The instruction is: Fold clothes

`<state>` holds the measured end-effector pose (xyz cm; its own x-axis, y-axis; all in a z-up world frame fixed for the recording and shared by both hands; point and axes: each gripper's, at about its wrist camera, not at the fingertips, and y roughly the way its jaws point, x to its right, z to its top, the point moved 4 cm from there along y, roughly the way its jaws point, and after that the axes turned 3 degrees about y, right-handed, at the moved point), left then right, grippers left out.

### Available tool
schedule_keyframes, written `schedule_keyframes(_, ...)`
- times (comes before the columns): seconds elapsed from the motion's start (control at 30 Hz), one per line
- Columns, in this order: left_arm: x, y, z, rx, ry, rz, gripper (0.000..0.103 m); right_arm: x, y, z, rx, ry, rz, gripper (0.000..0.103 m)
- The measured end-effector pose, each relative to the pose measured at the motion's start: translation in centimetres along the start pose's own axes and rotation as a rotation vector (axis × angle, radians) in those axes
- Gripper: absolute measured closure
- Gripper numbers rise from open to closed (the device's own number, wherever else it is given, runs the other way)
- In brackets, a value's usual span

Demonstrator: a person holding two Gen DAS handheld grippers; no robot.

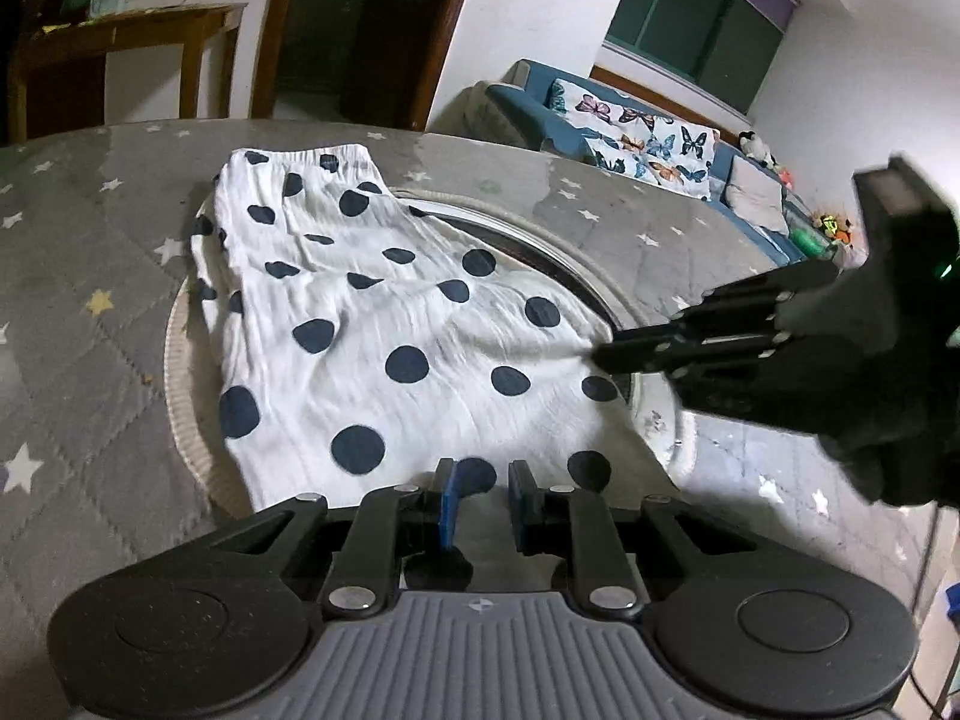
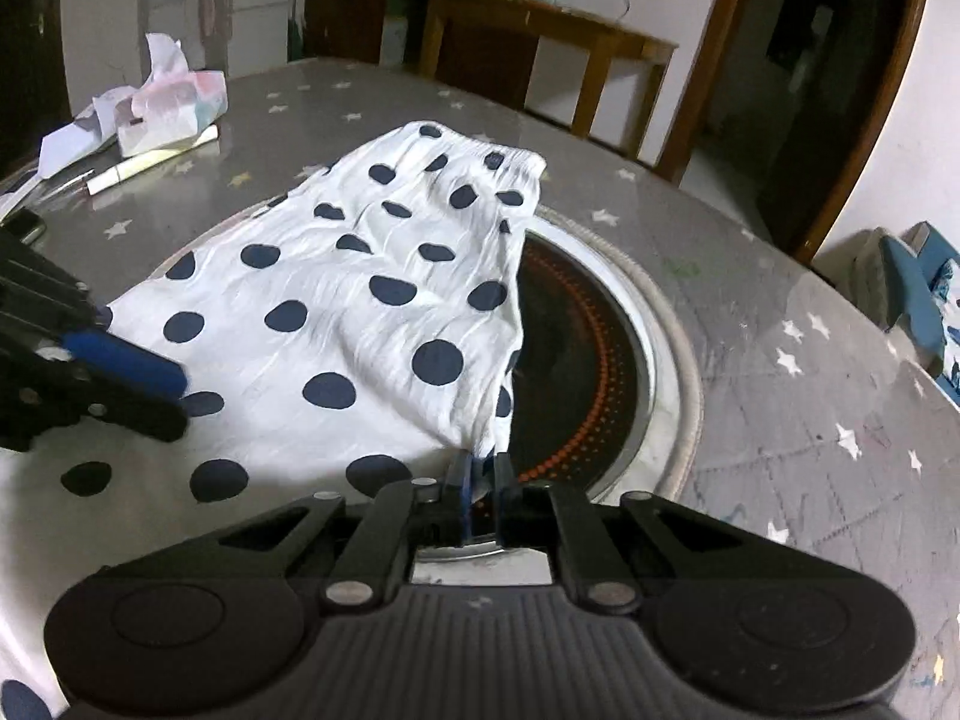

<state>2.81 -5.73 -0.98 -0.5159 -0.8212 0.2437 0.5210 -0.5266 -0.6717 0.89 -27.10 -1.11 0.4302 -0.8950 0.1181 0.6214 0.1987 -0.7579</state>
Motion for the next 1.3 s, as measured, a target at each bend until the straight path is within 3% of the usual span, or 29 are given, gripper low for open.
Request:
schedule_keyframes(0.13,1.5,-1.7,-0.6,0.021,0.06,-0.018,0.083,1.1,-1.8,0.9,0.043,0.023,-0.034,0.094)
schedule_keyframes(0.3,3.5,-2.2,-2.0,0.01,0.095,-0.055,0.083,0.5,-2.6,2.4,0.11,0.05,0.081,0.092)
schedule_keyframes(0.4,3.7,-1.9,-2.8,-0.004,0.079,-0.068,0.083,-1.1,-0.8,2.8,0.083,0.039,0.142,0.092)
schedule_keyframes(0.7,3.8,-1.8,-4.0,-0.02,0.032,-0.112,0.077,-0.2,4.0,4.3,0.037,0.114,0.121,0.091)
schedule_keyframes(0.97,3.4,-2.7,-3.3,0.022,0.009,-0.128,0.07,-2.9,4.0,6.9,0.051,0.044,0.209,0.067)
schedule_keyframes(1.17,3.3,-1.9,-4.2,0.002,-0.019,-0.15,0.069,-5.5,7.0,8.4,0.026,-0.031,0.227,0.057)
schedule_keyframes(1.3,3.1,-1.8,-4.4,0.004,-0.029,-0.165,0.069,-6.5,8.8,10.6,0.039,-0.059,0.248,0.056)
